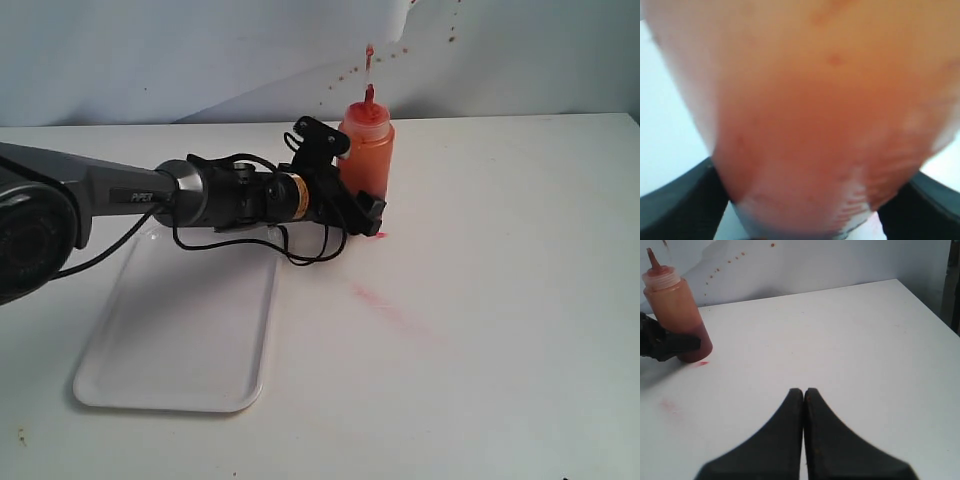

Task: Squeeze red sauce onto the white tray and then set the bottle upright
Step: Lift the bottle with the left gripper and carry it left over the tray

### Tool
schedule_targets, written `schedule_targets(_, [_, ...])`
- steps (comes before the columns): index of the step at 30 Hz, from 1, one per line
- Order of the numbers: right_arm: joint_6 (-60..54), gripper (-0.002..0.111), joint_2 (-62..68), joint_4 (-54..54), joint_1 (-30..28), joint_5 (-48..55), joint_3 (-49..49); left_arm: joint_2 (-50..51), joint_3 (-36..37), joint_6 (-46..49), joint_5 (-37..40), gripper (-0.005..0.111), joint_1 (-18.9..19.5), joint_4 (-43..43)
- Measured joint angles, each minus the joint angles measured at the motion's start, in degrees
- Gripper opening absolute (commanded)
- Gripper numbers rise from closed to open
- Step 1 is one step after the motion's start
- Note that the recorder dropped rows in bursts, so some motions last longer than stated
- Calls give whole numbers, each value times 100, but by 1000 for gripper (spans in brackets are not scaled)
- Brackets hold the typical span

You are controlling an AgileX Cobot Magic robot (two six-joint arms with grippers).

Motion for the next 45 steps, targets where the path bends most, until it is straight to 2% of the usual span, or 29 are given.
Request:
schedule_targets(5, [0,0,0,0,0,0,0,-290,287,-9,135,0,0,300])
schedule_targets(14, [0,0,0,0,0,0,0,-1143,882,-9,174,0,0,361])
schedule_targets(22, [0,0,0,0,0,0,0,-2009,1889,2,174,0,0,361])
schedule_targets(27, [0,0,0,0,0,0,0,-2890,2636,2,174,0,0,361])
schedule_targets(29, [0,0,0,0,0,0,0,-3334,2962,2,163,0,0,331])
schedule_targets(37, [0,0,0,0,0,0,0,-6306,5355,-62,141,0,0,14])
schedule_targets(41, [0,0,0,0,0,0,0,-8258,6658,-106,829,0,0,-293])
schedule_targets(45, [0,0,0,0,0,0,0,-9698,7414,-327,1226,0,0,-347])
